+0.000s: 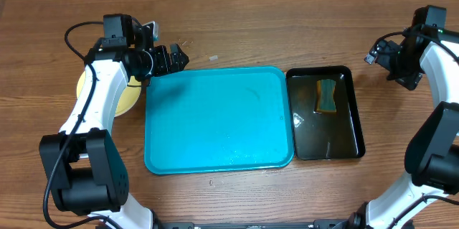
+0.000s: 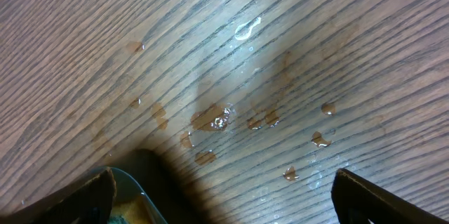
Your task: Clean dirty plates on tray and stack at the side
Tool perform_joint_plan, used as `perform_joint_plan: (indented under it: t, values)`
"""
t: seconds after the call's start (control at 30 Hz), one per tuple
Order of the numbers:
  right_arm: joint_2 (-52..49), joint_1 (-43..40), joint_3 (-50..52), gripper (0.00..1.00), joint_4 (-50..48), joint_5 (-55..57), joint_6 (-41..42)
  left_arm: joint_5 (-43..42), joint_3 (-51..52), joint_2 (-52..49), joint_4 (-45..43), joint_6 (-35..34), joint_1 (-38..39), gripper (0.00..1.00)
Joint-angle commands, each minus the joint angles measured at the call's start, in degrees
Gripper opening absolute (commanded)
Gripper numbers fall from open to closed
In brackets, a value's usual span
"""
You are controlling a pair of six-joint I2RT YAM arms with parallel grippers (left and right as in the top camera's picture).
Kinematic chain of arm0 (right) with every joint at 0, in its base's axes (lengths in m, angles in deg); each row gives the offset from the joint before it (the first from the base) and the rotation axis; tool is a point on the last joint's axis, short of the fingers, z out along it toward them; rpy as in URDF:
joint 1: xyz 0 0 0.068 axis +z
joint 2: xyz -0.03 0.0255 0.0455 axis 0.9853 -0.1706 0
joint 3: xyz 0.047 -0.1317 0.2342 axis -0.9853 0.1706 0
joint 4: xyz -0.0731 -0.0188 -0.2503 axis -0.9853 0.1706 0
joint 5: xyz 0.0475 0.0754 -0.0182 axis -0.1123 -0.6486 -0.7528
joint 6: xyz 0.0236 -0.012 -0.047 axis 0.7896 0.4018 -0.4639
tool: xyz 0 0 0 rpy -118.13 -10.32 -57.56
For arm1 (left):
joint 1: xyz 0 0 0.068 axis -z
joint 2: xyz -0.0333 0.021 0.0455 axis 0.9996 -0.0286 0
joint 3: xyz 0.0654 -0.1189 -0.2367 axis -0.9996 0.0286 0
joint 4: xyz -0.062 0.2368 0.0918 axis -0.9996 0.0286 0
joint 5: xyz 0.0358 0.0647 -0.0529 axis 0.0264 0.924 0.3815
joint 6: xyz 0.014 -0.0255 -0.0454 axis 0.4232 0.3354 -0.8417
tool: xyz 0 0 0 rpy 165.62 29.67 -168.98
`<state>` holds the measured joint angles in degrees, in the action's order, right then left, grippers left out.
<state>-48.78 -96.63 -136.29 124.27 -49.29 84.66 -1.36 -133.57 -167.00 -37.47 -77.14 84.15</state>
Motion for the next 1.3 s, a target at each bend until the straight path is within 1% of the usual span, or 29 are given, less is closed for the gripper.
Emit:
perform_joint_plan:
  t: [0.0, 0.13, 0.3, 0.47, 0.77, 0.83, 1.0, 1.1, 1.23, 1.27]
  values:
    - [2.8, 0.46, -1.01, 1.0, -0.26, 0.15, 0.24, -0.61, 0.2, -0.44, -0.07, 1.27, 0.15, 1.0]
    - [8.15, 1.05, -1.01, 1.0, -0.26, 0.15, 0.24, -0.61, 0.2, -0.44, -0.07, 1.27, 0.15, 1.0]
    - [20.79, 3.67, -1.01, 1.0, -0.26, 0.15, 0.24, -0.61, 0.2, -0.44, -0.07, 1.27, 0.15, 1.0]
    - [33.4, 7.8, -1.01, 1.0, -0.24, 0.15, 0.24, -0.59, 0.2, -0.44, -0.07, 1.27, 0.15, 1.0]
    - [52.06, 17.77, -1.01, 1.0, -0.22, 0.15, 0.22, -0.61, 0.2, -0.44, -0.07, 1.27, 0.15, 1.0]
    - [56.24, 19.1, -1.01, 1.0, 0.26, 2.23, 0.0, -0.61, 0.2, -0.44, -0.07, 1.27, 0.15, 1.0]
    - [66.77, 19.34, -0.87, 1.0, 2.01, 7.54, -1.29, -0.61, 0.2, -0.44, -0.07, 1.27, 0.15, 1.0]
    - [71.32, 19.34, -0.11, 1.0, 2.84, 7.65, -1.29, -0.61, 0.2, -0.44, -0.07, 1.27, 0.15, 1.0]
    - [78.4, 19.34, 4.94, 1.0, 2.32, 6.8, -1.29, -0.61, 0.2, -0.44, -0.07, 1.27, 0.15, 1.0]
    - [80.74, 19.34, 7.58, 1.0, 1.42, 6.8, -1.29, -0.61, 0.2, -0.44, -0.07, 1.27, 0.15, 1.0]
